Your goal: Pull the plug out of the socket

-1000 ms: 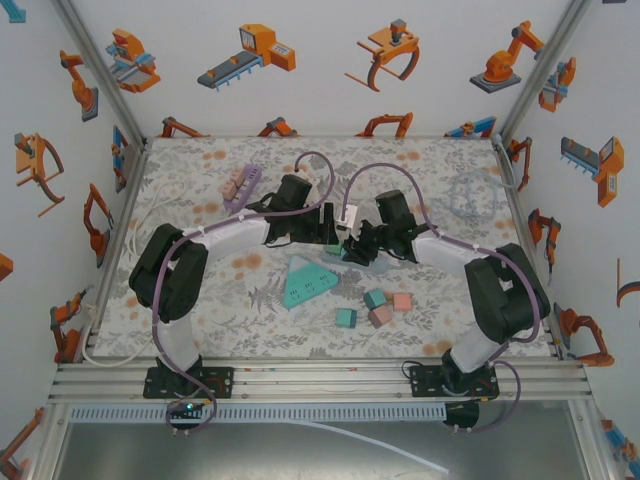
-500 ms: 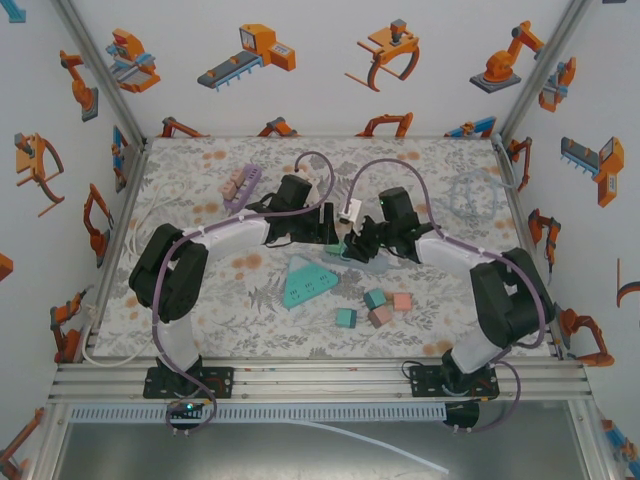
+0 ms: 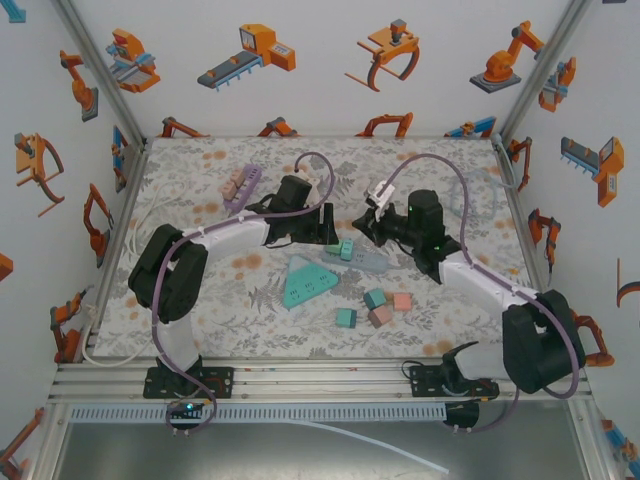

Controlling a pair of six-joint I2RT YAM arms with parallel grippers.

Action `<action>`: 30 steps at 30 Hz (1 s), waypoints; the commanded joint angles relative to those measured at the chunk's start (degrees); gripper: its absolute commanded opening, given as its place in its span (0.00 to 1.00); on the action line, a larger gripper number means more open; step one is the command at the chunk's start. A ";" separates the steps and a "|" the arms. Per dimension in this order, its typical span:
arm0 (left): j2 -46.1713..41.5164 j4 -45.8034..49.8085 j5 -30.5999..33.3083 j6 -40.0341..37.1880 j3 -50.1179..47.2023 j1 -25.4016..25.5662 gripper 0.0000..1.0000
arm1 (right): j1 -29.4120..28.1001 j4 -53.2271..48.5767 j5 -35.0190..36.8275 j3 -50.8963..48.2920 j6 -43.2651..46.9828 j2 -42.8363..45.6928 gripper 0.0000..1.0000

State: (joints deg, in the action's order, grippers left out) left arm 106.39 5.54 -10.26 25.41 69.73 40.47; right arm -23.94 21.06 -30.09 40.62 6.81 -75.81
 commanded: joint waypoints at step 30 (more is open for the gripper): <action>4.18 13.17 3.81 -4.86 -7.44 0.57 0.64 | -5.20 -33.77 -6.36 19.83 36.26 -20.83 0.67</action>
State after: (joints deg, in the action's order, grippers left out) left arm 105.36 2.37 -10.57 25.61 67.57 40.45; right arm -29.54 -11.22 -33.76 58.59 39.18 -94.96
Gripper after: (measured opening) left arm 0.643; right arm 0.683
